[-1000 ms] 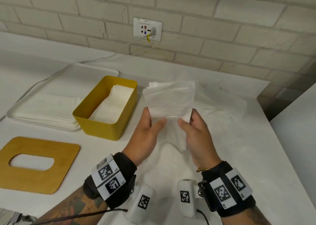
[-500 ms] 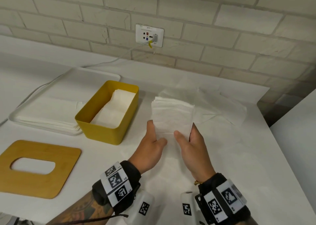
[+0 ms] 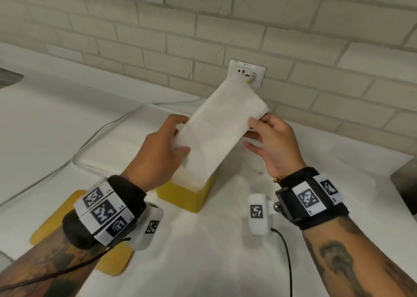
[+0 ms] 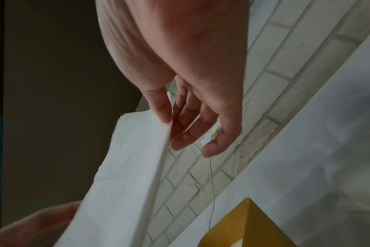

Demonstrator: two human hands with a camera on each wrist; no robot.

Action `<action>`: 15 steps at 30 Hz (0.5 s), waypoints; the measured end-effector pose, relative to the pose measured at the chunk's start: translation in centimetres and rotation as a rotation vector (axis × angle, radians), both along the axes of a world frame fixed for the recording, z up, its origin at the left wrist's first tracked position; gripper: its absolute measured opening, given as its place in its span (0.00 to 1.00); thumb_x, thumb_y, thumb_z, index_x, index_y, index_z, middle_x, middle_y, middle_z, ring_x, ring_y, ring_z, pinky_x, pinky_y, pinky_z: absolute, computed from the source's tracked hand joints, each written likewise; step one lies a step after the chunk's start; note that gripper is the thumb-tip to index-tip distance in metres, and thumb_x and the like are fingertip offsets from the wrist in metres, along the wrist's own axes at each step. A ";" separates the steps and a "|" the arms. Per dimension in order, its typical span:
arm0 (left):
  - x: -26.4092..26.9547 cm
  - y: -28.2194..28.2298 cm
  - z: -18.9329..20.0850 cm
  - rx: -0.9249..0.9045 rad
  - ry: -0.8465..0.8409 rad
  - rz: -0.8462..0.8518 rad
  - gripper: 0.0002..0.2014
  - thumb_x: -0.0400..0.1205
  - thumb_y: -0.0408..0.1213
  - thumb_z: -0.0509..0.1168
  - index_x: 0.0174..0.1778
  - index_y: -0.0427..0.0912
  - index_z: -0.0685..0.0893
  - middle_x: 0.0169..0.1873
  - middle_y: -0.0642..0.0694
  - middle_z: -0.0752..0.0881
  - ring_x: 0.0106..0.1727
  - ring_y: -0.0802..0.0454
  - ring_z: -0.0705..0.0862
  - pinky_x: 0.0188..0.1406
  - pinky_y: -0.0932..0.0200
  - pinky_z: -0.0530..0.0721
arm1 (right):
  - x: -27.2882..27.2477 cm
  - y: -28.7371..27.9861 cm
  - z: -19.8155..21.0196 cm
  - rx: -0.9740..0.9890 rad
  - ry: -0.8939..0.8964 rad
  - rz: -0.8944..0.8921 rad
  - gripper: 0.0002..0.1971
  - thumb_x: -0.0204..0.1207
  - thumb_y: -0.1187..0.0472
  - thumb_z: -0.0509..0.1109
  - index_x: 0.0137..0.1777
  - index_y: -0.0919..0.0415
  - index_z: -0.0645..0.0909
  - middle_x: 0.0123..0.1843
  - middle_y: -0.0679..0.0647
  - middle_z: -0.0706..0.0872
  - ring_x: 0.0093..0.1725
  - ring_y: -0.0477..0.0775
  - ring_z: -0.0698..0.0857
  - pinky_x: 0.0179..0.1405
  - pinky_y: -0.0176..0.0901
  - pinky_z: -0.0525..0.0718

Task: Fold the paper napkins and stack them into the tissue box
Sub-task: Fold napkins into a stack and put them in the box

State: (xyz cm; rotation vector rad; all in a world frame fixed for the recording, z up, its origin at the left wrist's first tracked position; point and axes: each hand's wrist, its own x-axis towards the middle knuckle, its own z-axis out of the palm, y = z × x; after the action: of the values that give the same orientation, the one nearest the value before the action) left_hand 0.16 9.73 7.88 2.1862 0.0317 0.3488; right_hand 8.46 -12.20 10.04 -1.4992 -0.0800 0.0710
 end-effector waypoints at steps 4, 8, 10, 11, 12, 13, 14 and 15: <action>1.4 2.9 -0.7 0.139 0.115 0.055 0.20 0.86 0.31 0.67 0.71 0.52 0.75 0.50 0.51 0.85 0.41 0.60 0.82 0.33 0.72 0.78 | 3.4 3.8 -2.1 -0.331 -0.035 -0.030 0.11 0.80 0.64 0.73 0.35 0.58 0.81 0.38 0.56 0.89 0.43 0.56 0.90 0.44 0.45 0.82; 2.6 2.7 -3.1 0.312 0.337 -0.059 0.17 0.87 0.31 0.62 0.72 0.41 0.78 0.57 0.36 0.87 0.53 0.39 0.87 0.49 0.52 0.84 | 5.5 5.4 -5.2 -0.803 -0.056 -0.032 0.08 0.79 0.61 0.75 0.38 0.59 0.84 0.38 0.56 0.87 0.45 0.60 0.87 0.46 0.42 0.81; 2.8 1.9 -3.8 0.442 0.424 -0.120 0.16 0.87 0.30 0.60 0.71 0.39 0.78 0.57 0.36 0.86 0.56 0.36 0.87 0.51 0.51 0.83 | 5.8 6.0 -5.9 -0.936 -0.048 -0.016 0.02 0.80 0.58 0.75 0.47 0.55 0.85 0.47 0.55 0.88 0.52 0.62 0.88 0.54 0.46 0.85; 2.9 1.5 -4.1 0.508 0.457 -0.143 0.15 0.87 0.30 0.59 0.70 0.39 0.78 0.57 0.37 0.86 0.57 0.37 0.87 0.50 0.52 0.82 | 5.8 6.3 -6.0 -1.009 -0.053 -0.019 0.06 0.80 0.57 0.74 0.54 0.54 0.83 0.52 0.56 0.88 0.54 0.63 0.87 0.57 0.49 0.85; 3.0 1.2 -4.3 0.564 0.475 -0.158 0.14 0.88 0.30 0.59 0.70 0.39 0.78 0.57 0.38 0.86 0.57 0.39 0.87 0.50 0.53 0.81 | 5.9 6.6 -6.1 -1.087 -0.075 -0.016 0.10 0.81 0.56 0.73 0.60 0.53 0.81 0.55 0.56 0.88 0.56 0.63 0.87 0.58 0.50 0.84; 3.1 1.1 -4.4 0.609 0.487 -0.166 0.14 0.88 0.30 0.59 0.69 0.38 0.78 0.57 0.39 0.86 0.57 0.40 0.88 0.49 0.55 0.81 | 5.8 6.9 -6.1 -1.160 -0.106 -0.013 0.12 0.82 0.57 0.71 0.63 0.54 0.78 0.56 0.56 0.87 0.56 0.64 0.86 0.57 0.50 0.84; 3.2 1.0 -4.3 0.648 0.497 -0.171 0.13 0.89 0.30 0.58 0.69 0.37 0.77 0.58 0.39 0.86 0.58 0.41 0.88 0.48 0.57 0.79 | 5.8 7.2 -6.1 -1.224 -0.149 -0.007 0.13 0.82 0.59 0.69 0.64 0.55 0.75 0.55 0.56 0.88 0.55 0.64 0.86 0.55 0.49 0.82; 3.3 0.9 -4.2 0.689 0.506 -0.178 0.12 0.89 0.30 0.58 0.68 0.37 0.77 0.60 0.39 0.87 0.59 0.42 0.88 0.46 0.58 0.78 | 5.8 7.5 -6.2 -1.282 -0.180 0.001 0.13 0.81 0.61 0.68 0.65 0.56 0.74 0.53 0.56 0.88 0.54 0.64 0.86 0.53 0.48 0.80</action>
State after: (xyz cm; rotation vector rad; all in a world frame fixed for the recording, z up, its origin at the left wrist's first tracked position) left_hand 3.46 10.68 3.64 2.8791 -0.0050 -0.3594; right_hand 14.22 -4.71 3.87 -2.7856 -0.2024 -0.0256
